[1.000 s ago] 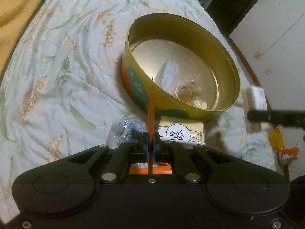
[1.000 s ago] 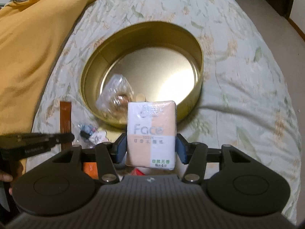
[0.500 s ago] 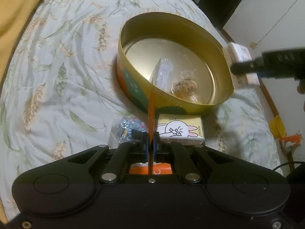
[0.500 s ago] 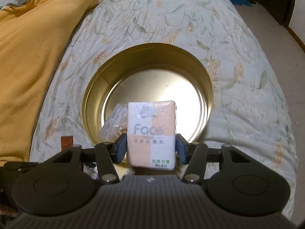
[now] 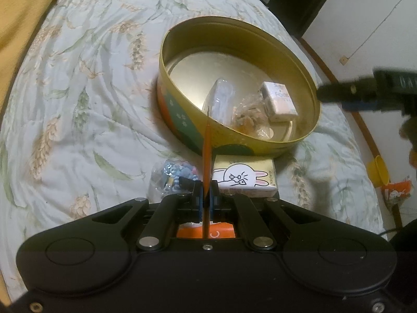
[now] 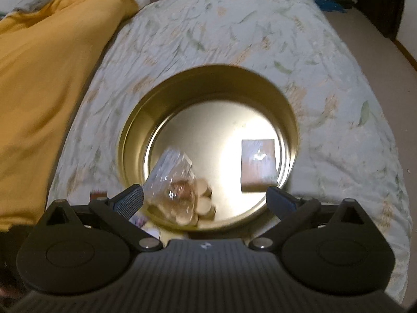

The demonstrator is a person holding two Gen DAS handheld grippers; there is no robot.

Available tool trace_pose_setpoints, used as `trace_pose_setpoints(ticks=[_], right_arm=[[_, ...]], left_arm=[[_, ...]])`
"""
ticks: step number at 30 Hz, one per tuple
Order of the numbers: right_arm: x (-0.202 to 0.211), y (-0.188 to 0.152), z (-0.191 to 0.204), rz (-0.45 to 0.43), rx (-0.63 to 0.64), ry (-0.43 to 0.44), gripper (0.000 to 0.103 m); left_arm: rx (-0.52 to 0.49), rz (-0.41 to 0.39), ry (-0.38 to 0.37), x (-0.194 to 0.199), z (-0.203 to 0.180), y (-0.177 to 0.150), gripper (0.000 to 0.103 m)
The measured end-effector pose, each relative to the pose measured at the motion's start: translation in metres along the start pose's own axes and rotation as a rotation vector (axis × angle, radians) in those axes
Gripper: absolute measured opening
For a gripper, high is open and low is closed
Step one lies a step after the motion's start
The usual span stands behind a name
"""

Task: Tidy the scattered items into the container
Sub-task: 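Carry the Face tissue pack over the tin and open the right gripper while the left gripper holds the sachet, then grasp the red lipstick tube with the right gripper while the left gripper holds the orange sachet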

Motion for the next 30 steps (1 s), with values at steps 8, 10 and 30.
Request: trace_pose_setpoints(ticks=[8,10,30], right_arm=[[0.007,-0.035,0.006,0.013,0.096,0.070,0.100],[0.006,-0.043,0.008,0.028,0.125,0.079,0.096],[-0.032,-0.109,0.036,0.156,0.431,0.098,0.077]], left_arm=[[0.006,0.000,0.001,0.001,0.000,0.000,0.004],[0.005,0.001,0.003,0.001,0.001,0.000,0.004],[0.004,0.011,0.023,-0.002,0.003,-0.003,0.004]])
Point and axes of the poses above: each gripper's, at about its wrist camera, not at the fingertips, and x roughly against the way its jaws point, z to its left, y to its top, the point moved 3 cm from there along -x, roughly the way its jaws point, and after that the axes turned 8 degrees about -y, right-handed, at the moved point
